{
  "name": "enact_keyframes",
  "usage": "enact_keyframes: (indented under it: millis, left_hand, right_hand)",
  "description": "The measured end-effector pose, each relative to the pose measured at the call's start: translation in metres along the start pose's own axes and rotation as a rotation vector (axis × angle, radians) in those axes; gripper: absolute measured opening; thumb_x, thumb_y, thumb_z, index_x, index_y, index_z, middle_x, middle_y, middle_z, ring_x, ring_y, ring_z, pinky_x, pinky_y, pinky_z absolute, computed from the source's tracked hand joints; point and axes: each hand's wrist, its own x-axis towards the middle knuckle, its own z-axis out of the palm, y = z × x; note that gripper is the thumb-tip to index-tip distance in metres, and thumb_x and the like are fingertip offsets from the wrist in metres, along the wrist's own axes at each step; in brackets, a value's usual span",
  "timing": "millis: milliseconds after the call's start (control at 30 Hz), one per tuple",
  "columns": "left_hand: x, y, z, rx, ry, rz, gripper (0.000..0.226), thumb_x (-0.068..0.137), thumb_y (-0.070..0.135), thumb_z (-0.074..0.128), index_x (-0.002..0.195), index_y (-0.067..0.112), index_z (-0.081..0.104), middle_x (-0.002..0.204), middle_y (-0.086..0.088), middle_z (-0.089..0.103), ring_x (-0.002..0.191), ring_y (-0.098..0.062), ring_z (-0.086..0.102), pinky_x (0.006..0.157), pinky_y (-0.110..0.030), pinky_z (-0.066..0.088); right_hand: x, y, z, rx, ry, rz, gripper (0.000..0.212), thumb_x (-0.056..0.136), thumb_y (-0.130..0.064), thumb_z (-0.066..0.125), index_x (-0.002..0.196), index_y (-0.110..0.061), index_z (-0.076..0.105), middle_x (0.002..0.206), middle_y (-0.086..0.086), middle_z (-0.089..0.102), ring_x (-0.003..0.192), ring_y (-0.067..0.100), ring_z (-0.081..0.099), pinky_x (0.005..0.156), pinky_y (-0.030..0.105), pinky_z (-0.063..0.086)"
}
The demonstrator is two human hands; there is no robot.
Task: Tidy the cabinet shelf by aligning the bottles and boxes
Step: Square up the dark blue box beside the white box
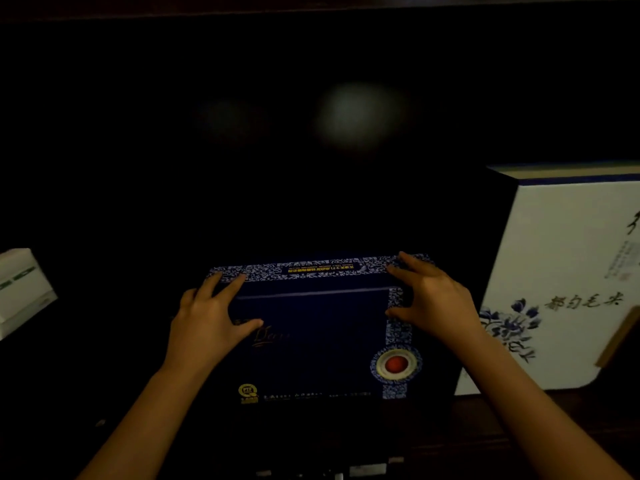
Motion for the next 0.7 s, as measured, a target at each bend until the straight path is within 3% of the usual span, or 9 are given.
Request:
enact_keyframes:
  millis: [700]
  left_hand:
    - [-0.019, 0.014, -0.012, -0.006, -0.010, -0.053, 0.086, 0.066, 0.048, 0.076, 0.139, 0.028, 0.037, 0.149, -0.012, 0.034, 0.132, -0.042, 0.031, 0.101, -0.051, 0.039]
  right_hand:
    - [-0.004, 0.005, -0.007, 0.017, -0.012, -0.012, 0.076, 0.072, -0.043, 0.072, 0.138, -0.031, 0.037, 0.155, -0.004, 0.023, 0.136, 0.023, 0.034, 0.095, 0.045, 0.046]
